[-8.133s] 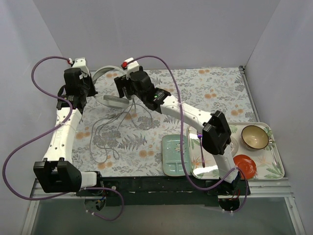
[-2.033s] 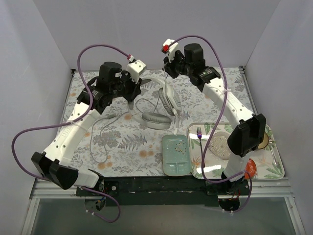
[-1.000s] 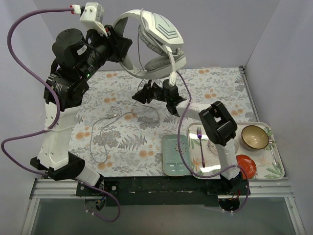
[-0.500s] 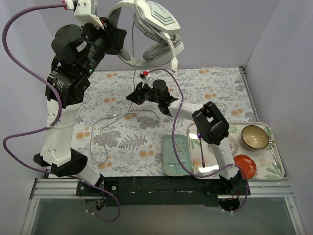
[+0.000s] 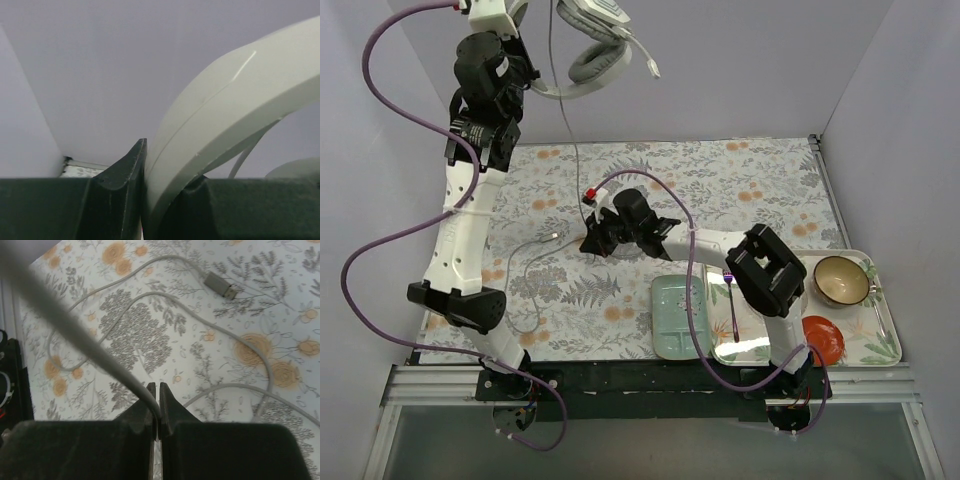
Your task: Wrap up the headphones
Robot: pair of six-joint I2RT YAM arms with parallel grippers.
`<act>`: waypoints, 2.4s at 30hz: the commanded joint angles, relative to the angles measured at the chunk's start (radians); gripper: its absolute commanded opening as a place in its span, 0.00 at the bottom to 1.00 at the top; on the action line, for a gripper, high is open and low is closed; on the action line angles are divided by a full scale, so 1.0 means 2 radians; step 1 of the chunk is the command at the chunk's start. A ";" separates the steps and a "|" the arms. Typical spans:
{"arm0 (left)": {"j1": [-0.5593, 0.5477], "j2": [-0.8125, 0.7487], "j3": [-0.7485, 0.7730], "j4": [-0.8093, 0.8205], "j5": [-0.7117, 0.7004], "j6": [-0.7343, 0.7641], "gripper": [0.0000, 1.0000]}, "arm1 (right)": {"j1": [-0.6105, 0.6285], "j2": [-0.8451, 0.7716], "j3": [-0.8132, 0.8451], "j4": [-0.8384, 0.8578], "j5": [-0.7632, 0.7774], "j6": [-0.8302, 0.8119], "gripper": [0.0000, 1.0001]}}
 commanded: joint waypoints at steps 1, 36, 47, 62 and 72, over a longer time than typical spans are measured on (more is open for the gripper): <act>0.008 -0.013 -0.074 0.175 -0.084 0.082 0.00 | 0.026 -0.061 -0.012 -0.092 0.020 -0.063 0.01; -0.062 -0.114 -0.558 0.207 0.007 0.366 0.00 | -0.149 -0.265 0.080 -0.254 0.294 -0.237 0.01; -0.065 -0.179 -0.469 -0.025 0.168 0.228 0.00 | -0.232 -0.223 0.105 -0.189 0.176 -0.199 0.01; -0.065 -0.160 -0.244 -0.150 0.400 0.045 0.00 | -0.228 -0.177 0.012 0.067 -0.105 -0.041 0.22; -0.065 -0.133 -0.114 -0.115 0.363 -0.043 0.00 | -0.161 -0.091 0.013 0.216 -0.079 0.040 0.43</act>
